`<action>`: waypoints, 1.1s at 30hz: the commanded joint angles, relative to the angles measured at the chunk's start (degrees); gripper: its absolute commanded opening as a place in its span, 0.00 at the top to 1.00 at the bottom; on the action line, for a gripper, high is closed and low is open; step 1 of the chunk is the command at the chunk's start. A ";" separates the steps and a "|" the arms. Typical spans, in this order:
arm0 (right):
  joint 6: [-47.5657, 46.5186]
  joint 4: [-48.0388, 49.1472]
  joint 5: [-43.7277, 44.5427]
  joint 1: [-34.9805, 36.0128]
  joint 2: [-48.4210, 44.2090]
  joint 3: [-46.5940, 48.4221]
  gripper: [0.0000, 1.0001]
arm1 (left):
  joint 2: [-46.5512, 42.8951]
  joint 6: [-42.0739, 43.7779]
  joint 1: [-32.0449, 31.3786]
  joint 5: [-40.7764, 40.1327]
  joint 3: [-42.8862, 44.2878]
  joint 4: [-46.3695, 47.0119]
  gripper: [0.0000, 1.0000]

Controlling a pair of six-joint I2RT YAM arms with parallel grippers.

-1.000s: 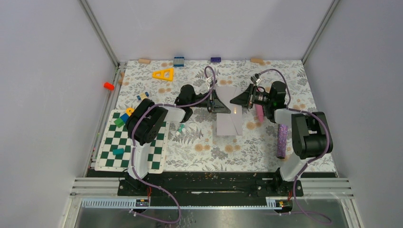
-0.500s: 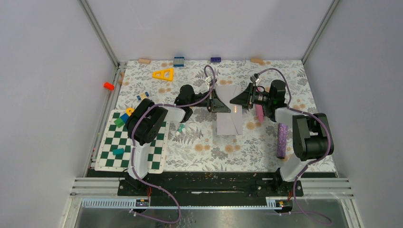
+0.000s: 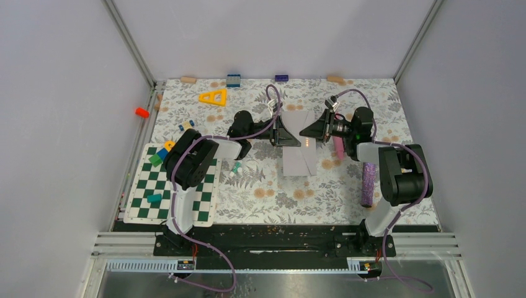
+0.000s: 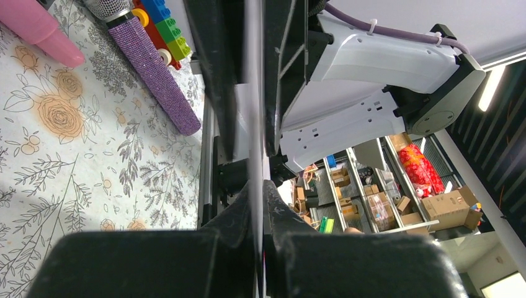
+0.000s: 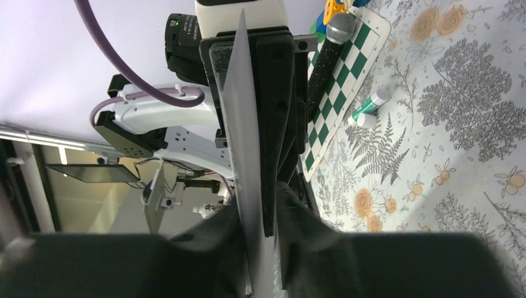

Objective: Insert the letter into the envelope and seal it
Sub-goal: Seal the envelope flap on the envelope.

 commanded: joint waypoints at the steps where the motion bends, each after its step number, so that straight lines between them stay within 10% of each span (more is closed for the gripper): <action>1: 1.60 4.88 -2.07 0.57 0.09 -0.09 0.89 | -2.14 -0.45 0.58 -0.24 1.35 4.93 1.00; 5: 2.11 5.18 -2.13 0.57 0.60 0.00 1.00 | -2.48 -0.30 0.63 -0.15 1.26 5.00 1.00; 8: 2.11 4.65 -2.19 0.59 -0.07 0.10 0.65 | -2.50 -0.11 0.72 -0.10 1.27 4.74 1.00; 10: 2.04 5.55 -2.17 0.64 -0.76 -0.49 0.60 | -2.48 -0.11 0.72 -0.23 1.26 4.73 1.00; 14: 2.25 5.19 -2.86 0.69 -0.49 -0.18 1.00 | -2.24 -0.29 0.81 -0.43 1.25 4.73 1.00; 17: 3.50 7.11 -2.74 0.74 0.21 -0.24 1.00 | -2.32 0.00 0.81 -0.20 1.33 4.29 1.00; 19: 4.62 7.72 -2.70 0.76 0.76 0.34 0.81 | -2.37 0.21 0.81 -0.16 1.32 4.12 1.00; 24: 5.82 10.41 -2.23 1.27 1.20 0.39 1.00 | -2.16 0.08 0.72 -0.20 1.40 4.07 1.00; 33: 4.09 9.84 0.26 1.27 -0.19 -0.37 1.00 | -3.16 3.59 0.47 -0.87 0.88 -0.80 0.58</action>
